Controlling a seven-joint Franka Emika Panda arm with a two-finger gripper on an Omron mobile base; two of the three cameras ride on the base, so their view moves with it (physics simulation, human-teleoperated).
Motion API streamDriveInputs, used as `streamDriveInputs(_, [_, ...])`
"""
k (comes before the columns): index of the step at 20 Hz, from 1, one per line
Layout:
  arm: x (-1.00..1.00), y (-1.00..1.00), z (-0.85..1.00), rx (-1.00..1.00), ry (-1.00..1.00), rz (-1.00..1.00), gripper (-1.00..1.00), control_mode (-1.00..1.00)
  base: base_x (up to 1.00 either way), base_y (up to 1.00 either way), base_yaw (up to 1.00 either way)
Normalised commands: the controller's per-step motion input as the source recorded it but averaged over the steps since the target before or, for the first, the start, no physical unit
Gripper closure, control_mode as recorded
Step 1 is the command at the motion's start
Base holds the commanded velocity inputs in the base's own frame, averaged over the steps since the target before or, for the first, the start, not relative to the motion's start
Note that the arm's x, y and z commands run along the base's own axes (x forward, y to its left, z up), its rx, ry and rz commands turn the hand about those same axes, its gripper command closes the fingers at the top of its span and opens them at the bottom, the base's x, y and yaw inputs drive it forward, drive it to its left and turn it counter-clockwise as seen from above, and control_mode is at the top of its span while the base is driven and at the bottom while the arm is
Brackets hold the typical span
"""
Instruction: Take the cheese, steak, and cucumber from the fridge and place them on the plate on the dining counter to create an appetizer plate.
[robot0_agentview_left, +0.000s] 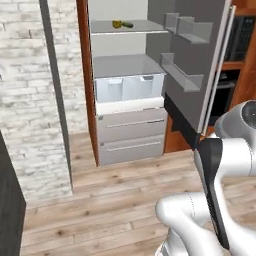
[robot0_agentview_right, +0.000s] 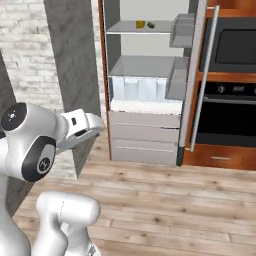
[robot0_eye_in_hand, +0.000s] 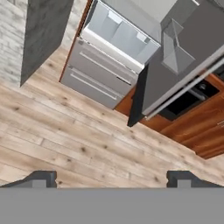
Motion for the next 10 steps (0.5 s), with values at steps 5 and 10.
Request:
streamDriveInputs(5, [0.00, 0.00, 0.00, 0.00, 0.00, 0.00, -1.00, 1.00, 1.00, -0.40, 0.07])
streamDriveInputs(10, [0.00, 0.00, 0.00, 0.00, 0.00, 0.00, -1.00, 1.00, 1.00, -0.51, 0.05])
